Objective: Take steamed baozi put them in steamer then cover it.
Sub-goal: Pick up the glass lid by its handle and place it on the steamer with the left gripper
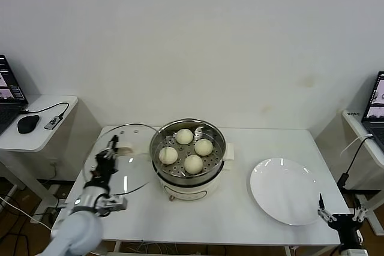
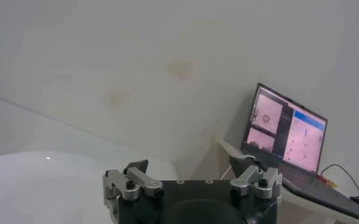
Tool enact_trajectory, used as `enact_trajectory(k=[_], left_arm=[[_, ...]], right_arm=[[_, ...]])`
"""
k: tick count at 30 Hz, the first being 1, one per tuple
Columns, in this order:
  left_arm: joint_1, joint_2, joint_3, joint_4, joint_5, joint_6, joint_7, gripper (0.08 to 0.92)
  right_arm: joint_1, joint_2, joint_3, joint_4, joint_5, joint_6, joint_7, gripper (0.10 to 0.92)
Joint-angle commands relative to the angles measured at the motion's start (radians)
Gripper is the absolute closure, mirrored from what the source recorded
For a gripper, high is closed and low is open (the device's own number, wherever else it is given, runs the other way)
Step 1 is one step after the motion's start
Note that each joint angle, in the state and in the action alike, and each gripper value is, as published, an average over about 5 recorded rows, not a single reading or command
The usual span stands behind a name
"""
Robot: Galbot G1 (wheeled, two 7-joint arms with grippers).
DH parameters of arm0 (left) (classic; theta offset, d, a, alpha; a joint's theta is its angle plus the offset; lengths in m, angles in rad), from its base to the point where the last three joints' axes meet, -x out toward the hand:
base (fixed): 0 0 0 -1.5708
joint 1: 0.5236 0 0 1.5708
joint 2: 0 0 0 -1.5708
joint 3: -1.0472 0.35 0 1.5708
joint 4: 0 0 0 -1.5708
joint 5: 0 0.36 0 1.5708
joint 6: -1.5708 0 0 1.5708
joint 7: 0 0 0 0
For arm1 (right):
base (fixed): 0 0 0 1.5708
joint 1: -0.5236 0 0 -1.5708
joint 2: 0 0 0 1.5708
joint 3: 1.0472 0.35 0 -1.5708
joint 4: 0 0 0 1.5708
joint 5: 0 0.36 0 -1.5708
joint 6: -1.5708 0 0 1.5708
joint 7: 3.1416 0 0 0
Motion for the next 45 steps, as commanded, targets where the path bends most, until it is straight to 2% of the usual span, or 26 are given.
enact_trajectory(k=[1,6,19,37,45], left_arm=[[-0.406,-0.096,0.421,0.106,0.086,0.183,0.118,0.852],[-0.466,-0.164,0.473,0.17,0.141,0.206,0.163,0.852],[-0.556,-0.25,0.52,0.328,0.191,0.223,0.212,0.852],[-0.547,-0.311,0.534,0.359,0.229,0.231,0.229,0.852],[-0.535,-0.303,0.533,0.323,0.227,0.232,0.239,0.852]], right_arm=[[0.01,0.015,-0.036,-0.023,-0.044,0.002,0.004,0.203],[0.011,0.023,-0.045,-0.026,-0.055,0.003,0.004,0.203],[0.003,0.042,-0.044,-0.027,-0.075,0.005,0.005,0.203],[0.005,0.042,-0.045,-0.043,-0.084,0.008,0.006,0.203],[0.006,0.043,-0.048,-0.049,-0.088,0.009,0.006,0.203]])
